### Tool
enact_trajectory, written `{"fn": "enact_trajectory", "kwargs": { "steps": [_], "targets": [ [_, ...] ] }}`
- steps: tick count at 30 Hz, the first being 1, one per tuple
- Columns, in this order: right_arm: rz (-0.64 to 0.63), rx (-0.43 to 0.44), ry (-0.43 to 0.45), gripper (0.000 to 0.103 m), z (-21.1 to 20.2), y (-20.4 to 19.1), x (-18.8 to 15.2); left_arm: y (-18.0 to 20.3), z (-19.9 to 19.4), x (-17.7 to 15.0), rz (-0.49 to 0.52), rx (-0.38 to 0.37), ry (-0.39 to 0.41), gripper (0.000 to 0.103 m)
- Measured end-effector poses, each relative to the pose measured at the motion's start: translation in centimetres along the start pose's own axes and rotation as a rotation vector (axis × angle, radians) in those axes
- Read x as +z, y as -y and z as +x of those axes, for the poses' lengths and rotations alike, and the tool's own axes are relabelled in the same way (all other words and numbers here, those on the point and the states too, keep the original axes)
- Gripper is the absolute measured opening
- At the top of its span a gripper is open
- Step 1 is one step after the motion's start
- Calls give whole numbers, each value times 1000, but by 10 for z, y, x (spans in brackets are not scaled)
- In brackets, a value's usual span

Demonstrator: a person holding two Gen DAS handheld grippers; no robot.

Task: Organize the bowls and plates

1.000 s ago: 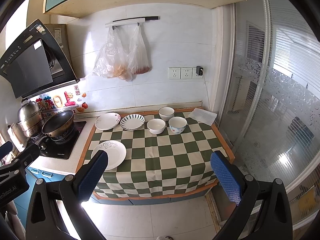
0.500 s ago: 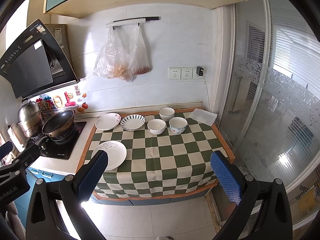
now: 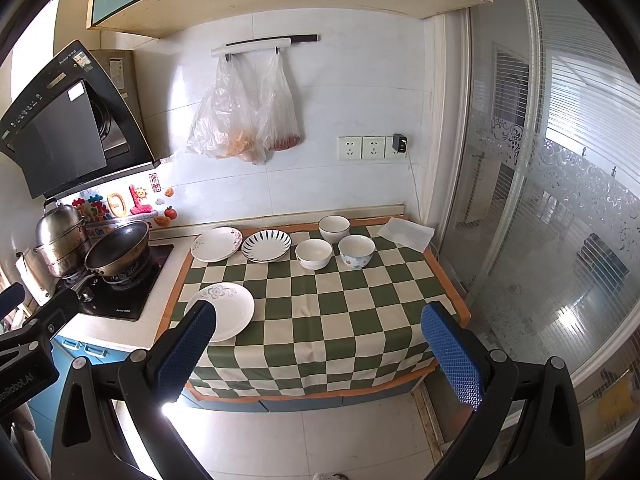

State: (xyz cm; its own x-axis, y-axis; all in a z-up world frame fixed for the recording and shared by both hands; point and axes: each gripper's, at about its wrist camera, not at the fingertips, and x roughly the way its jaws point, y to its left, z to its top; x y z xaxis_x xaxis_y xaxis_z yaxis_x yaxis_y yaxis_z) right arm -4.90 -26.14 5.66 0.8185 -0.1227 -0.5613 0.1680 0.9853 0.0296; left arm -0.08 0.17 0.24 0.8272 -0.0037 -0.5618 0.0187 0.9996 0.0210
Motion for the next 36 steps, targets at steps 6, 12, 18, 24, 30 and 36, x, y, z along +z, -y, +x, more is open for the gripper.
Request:
{"fn": "enact_trajectory", "kwargs": {
  "steps": [6, 12, 18, 24, 30, 36],
  "targets": [
    [0, 2, 0, 103, 0, 1, -1, 0, 0, 2, 0, 1, 1, 103],
    [0, 0, -1, 103, 0, 1, -1, 0, 1, 1, 0, -1, 2, 103],
    [3, 4, 0, 103, 0, 1, -1, 0, 1, 2, 0, 1, 3, 103],
    [-1, 6, -2, 103, -1, -5, 4, 0, 0, 1, 0, 0, 3, 103],
    [1, 11, -7, 103, -2, -3, -2, 0, 1, 1, 1, -1, 2, 103],
    [8, 14, -5, 103, -3, -7, -3, -11, 0, 2, 2, 8, 13, 103]
  ]
}}
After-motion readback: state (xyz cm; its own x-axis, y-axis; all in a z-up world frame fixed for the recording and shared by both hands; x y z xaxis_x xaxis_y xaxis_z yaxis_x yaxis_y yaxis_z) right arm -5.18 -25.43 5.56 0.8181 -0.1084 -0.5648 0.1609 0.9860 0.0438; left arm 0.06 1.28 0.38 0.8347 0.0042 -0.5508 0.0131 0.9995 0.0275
